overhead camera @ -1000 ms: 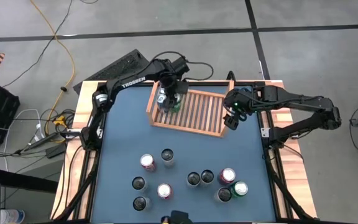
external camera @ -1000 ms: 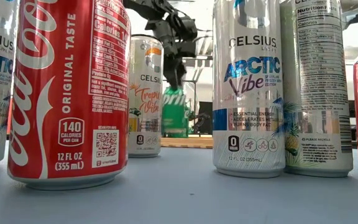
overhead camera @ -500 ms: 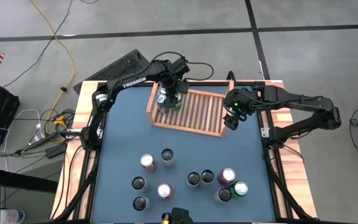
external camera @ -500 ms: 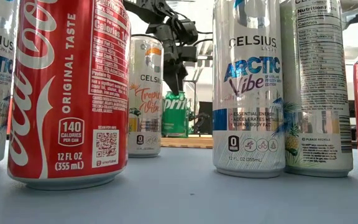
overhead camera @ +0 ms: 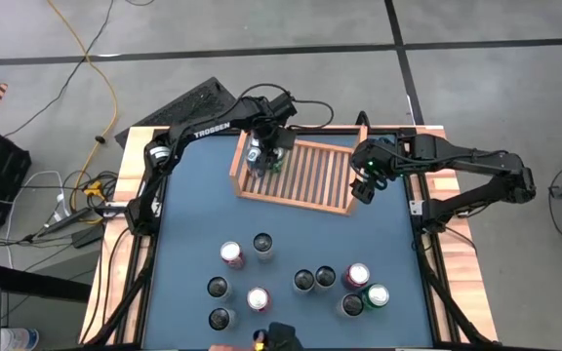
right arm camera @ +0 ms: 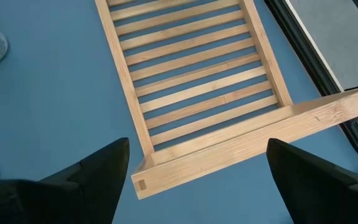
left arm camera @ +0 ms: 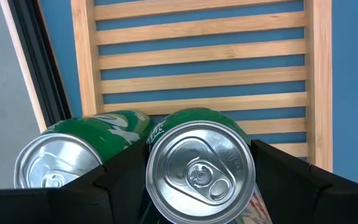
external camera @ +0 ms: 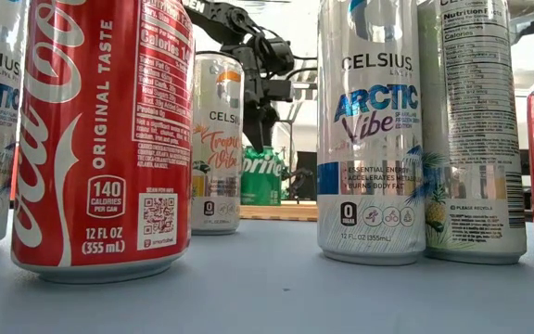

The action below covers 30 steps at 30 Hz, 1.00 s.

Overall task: Place canned beverage on shelf
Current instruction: Put the green soda can on the shelf

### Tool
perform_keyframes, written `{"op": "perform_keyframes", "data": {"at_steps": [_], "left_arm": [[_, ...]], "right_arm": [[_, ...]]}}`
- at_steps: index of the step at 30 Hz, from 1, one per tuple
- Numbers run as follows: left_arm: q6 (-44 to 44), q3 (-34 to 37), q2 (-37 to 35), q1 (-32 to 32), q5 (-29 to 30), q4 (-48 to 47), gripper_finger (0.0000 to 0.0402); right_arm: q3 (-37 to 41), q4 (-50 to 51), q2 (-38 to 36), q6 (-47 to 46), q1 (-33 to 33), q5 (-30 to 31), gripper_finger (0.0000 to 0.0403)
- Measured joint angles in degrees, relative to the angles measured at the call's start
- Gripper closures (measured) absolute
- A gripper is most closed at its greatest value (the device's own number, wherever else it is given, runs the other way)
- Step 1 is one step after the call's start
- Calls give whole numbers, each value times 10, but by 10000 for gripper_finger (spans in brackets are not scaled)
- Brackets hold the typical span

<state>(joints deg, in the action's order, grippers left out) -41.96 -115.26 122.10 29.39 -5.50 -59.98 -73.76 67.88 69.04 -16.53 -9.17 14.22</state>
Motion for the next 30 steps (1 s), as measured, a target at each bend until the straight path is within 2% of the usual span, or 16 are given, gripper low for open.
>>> {"op": "perform_keyframes", "data": {"at_steps": [14,20,30], "left_arm": [[29,0,0,22,-42,6,150],[37,0,0,22,-37,25,132],[41,-6,-1,20,-32,18,130]], "right_arm": [[0,-11,0,0,0,0,37],[0,-11,0,-1,0,0,37],[0,-11,0,-14,0,0,37]]}}
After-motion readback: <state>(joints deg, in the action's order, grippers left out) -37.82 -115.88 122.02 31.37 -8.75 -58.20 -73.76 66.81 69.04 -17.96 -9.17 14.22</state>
